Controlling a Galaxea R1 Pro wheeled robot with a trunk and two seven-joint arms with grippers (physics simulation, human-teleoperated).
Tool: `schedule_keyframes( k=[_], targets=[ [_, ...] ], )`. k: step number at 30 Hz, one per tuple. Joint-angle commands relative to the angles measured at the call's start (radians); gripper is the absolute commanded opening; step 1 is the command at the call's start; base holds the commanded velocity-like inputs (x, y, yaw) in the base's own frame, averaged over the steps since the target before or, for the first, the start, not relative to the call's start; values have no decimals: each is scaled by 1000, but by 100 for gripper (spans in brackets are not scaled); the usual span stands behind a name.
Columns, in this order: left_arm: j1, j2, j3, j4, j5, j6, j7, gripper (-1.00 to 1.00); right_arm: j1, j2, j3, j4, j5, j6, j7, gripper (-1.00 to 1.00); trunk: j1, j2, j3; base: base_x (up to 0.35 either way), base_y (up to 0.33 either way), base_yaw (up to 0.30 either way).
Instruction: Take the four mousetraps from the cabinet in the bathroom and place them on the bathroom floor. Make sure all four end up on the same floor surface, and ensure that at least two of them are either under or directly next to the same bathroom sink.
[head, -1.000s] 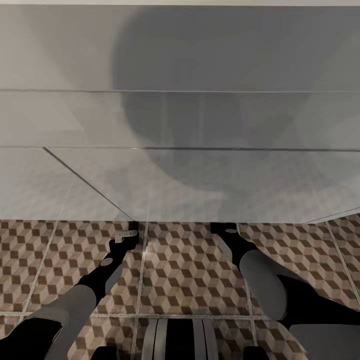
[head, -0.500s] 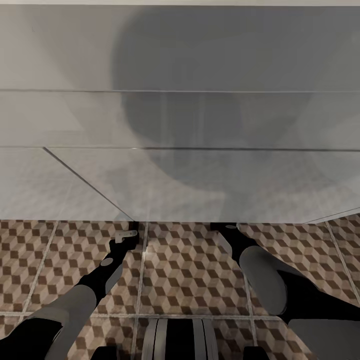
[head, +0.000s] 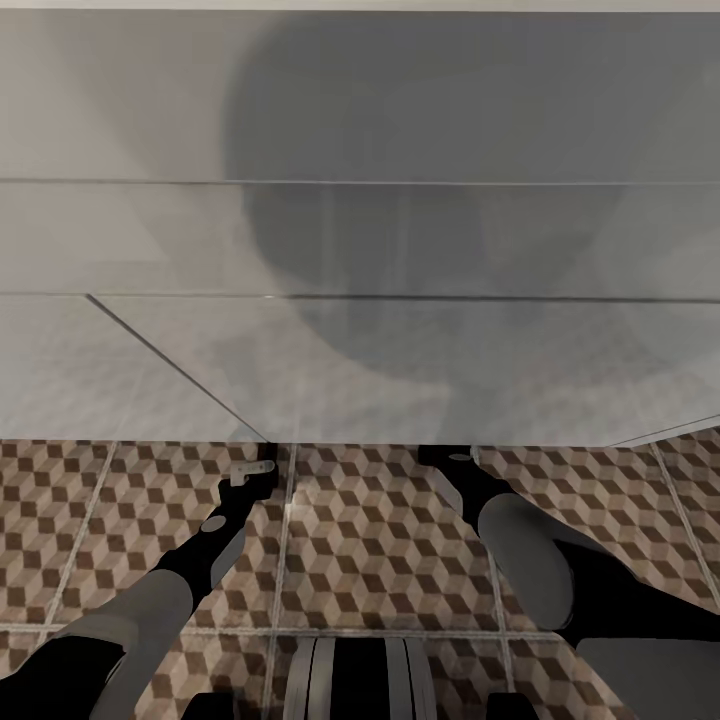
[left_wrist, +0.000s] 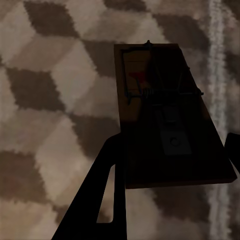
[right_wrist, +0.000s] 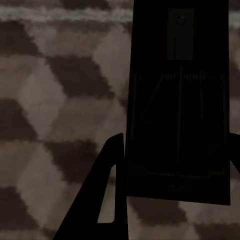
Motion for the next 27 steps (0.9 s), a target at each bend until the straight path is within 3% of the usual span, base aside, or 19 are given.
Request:
schedule_keyframes(
  k=[1,19,27],
  targets=[
    [0,1,-9,0,4,-3,9,-100,0,1,-8,0,9,1,-2,-100,0,0,0,0,0,0],
    [0,0,-9,0,6,-2,9,-100,0,1,-12,55,8,-15,19,-100,0,0,0,0,0,0],
    [0,0,-9,1,6,-2,9,-100,0,-1,-52,58,9,-15,33,-100,0,0,0,0,0,0]
  ],
)
